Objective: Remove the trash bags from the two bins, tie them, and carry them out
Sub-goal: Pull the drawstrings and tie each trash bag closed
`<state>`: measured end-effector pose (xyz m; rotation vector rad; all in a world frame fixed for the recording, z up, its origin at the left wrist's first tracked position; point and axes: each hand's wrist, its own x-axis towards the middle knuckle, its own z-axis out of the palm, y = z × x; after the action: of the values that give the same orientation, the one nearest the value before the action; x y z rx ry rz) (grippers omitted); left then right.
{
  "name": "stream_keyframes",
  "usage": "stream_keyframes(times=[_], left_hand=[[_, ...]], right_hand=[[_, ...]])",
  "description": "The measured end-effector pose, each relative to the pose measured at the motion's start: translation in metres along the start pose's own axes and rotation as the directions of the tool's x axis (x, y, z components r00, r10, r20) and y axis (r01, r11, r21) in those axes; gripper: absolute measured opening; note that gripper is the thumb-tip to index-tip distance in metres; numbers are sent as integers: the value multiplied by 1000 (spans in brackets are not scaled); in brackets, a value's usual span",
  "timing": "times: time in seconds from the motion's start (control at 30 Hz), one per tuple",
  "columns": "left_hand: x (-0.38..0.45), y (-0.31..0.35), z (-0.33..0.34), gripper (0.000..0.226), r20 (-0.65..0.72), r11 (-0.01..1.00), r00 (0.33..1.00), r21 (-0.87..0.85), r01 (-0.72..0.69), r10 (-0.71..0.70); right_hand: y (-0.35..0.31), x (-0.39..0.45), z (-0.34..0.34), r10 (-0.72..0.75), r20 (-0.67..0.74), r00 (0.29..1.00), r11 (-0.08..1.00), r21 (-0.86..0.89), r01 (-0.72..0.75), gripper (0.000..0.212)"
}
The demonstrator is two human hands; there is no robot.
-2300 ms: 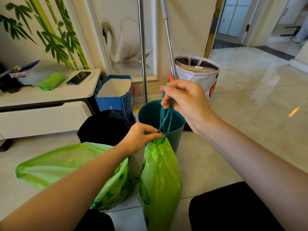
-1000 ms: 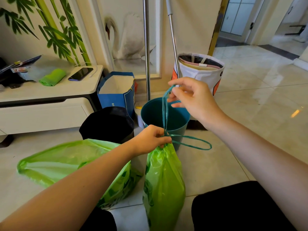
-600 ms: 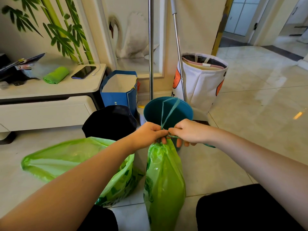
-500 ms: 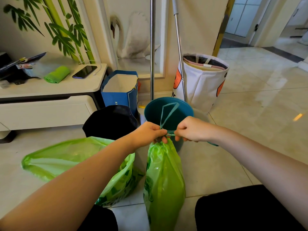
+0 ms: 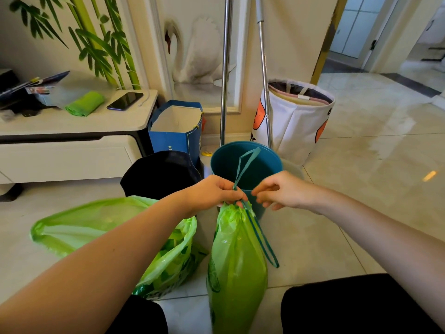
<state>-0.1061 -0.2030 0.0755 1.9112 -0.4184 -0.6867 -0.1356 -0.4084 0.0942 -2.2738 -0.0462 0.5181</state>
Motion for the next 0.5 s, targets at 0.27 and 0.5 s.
stream_keyframes(times=[0.27,0.5], left_hand=[[1,2,-9,13,-42,989,998,144,-44,50],[0,7,-15,12,5,957,986,241,-161,164]], right_hand=[[-4,11,26,-116,25,993,989,91,113,19],[-1,16,42,-211,-14,977,964,162,211,19]])
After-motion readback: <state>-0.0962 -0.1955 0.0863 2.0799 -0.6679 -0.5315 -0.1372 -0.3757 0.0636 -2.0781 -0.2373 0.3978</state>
